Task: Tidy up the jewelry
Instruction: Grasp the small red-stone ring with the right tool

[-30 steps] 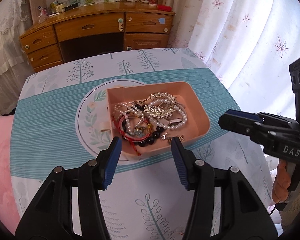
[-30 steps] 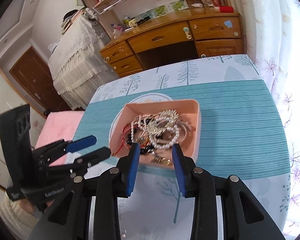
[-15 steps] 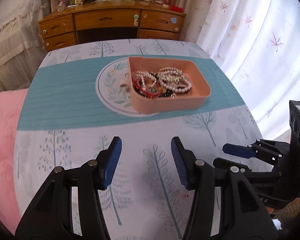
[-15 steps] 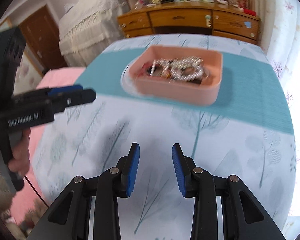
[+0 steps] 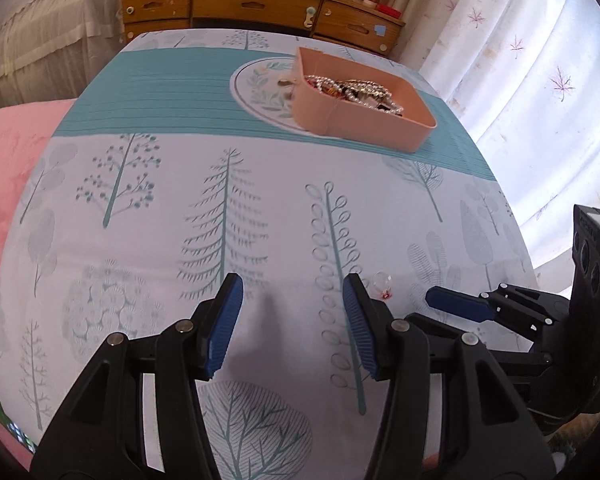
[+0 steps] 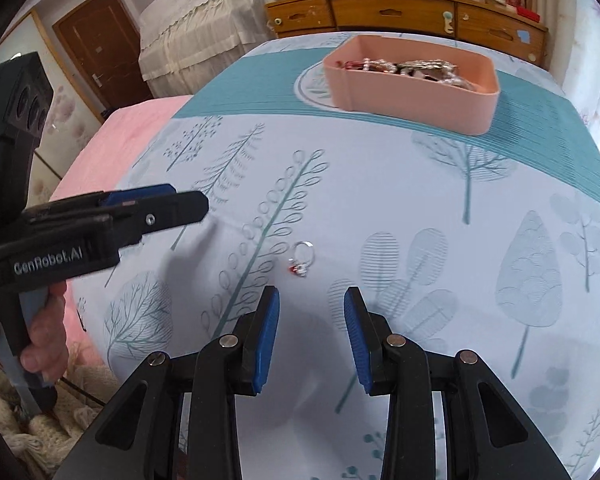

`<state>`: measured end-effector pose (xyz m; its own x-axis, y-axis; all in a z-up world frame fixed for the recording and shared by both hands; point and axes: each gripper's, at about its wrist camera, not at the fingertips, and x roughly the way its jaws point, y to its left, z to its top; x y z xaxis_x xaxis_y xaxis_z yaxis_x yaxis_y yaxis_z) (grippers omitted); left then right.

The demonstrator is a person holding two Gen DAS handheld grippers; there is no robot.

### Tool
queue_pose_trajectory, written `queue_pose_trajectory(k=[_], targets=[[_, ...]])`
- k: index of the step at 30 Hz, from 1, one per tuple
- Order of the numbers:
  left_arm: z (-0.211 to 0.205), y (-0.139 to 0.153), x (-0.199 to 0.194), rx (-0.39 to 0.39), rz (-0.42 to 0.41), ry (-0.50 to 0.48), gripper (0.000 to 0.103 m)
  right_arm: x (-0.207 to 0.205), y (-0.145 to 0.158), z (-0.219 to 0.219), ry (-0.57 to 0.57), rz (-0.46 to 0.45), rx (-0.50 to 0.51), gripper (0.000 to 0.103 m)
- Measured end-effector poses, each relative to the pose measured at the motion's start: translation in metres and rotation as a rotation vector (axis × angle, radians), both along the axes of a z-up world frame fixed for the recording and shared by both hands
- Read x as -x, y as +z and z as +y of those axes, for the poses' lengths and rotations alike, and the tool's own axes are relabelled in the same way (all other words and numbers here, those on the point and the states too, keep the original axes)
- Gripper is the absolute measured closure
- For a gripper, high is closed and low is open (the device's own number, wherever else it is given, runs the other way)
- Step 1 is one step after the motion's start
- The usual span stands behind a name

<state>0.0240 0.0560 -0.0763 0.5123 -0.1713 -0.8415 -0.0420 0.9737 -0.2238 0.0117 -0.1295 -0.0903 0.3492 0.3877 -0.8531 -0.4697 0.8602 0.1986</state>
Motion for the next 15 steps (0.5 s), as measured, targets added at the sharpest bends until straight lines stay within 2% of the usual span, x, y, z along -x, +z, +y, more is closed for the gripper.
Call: queue_pose_trajectory(k=[6, 11, 15], targets=[[0.011, -0.021, 0.006, 0.038, 0.046, 0.059, 0.054, 0.002, -0.009, 0.020, 0.020, -0.024, 0.024, 0.069], [0.019, -0.027, 0.004, 0.063, 0.054, 0.089, 0.054, -0.001, -0.010, 0.034, 0.047, -0.081, 0.050, 0.069], [0.025, -0.029, 0.004, 0.086, 0.049, 0.099, 0.054, -0.001, -0.012, 0.044, 0.067, -0.139, 0.100, 0.077]])
